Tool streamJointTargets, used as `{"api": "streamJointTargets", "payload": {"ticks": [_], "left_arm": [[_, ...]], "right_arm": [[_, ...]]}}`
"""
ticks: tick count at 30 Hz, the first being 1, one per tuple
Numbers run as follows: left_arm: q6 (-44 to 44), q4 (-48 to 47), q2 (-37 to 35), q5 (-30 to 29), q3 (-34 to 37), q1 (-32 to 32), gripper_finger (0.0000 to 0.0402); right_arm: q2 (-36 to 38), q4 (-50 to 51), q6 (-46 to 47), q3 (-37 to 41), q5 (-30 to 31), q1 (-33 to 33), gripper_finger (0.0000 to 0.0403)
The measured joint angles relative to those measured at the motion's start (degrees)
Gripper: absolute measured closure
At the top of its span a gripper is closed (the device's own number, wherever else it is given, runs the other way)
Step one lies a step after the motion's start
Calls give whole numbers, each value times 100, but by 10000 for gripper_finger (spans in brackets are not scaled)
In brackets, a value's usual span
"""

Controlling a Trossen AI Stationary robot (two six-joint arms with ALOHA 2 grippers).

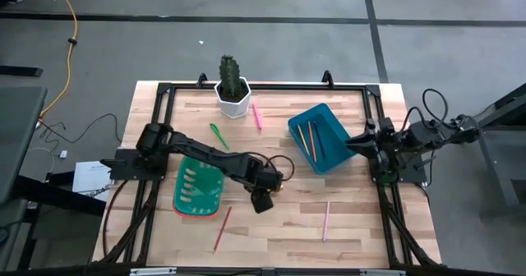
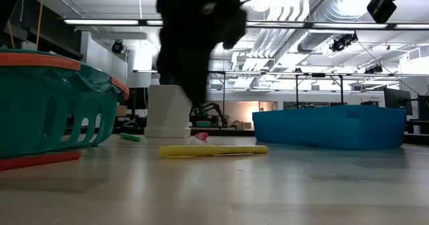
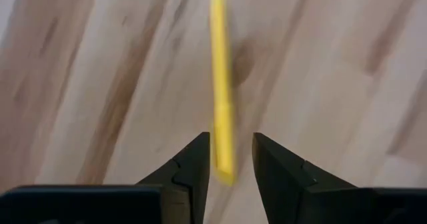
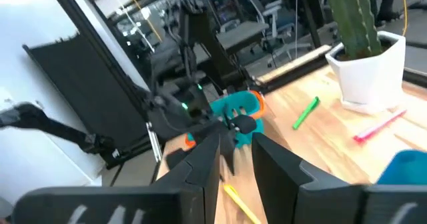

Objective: Sort pens & pencils
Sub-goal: Put the yellow pen into the green basket

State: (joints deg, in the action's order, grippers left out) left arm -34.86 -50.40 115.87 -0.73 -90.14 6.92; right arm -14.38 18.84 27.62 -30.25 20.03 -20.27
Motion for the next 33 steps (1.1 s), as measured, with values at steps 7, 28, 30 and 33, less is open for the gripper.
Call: {"api": "streamJointTargets", "payload": {"ticks": [7, 28, 30, 33], "left_arm": [[-72, -38, 86, -66, -111, -1, 302], [-556, -114, 276, -13, -99, 111, 302], [-570, -49, 277, 20, -107, 117, 302], [-594, -17, 373, 139, -107, 114, 302]], "right_arm": [[161, 106, -34, 1, -101, 1, 322], [210, 278, -211, -1, -109, 0, 322], [210, 285, -217, 0, -113, 0, 322], [210, 313, -216, -1, -117, 1, 322]]}}
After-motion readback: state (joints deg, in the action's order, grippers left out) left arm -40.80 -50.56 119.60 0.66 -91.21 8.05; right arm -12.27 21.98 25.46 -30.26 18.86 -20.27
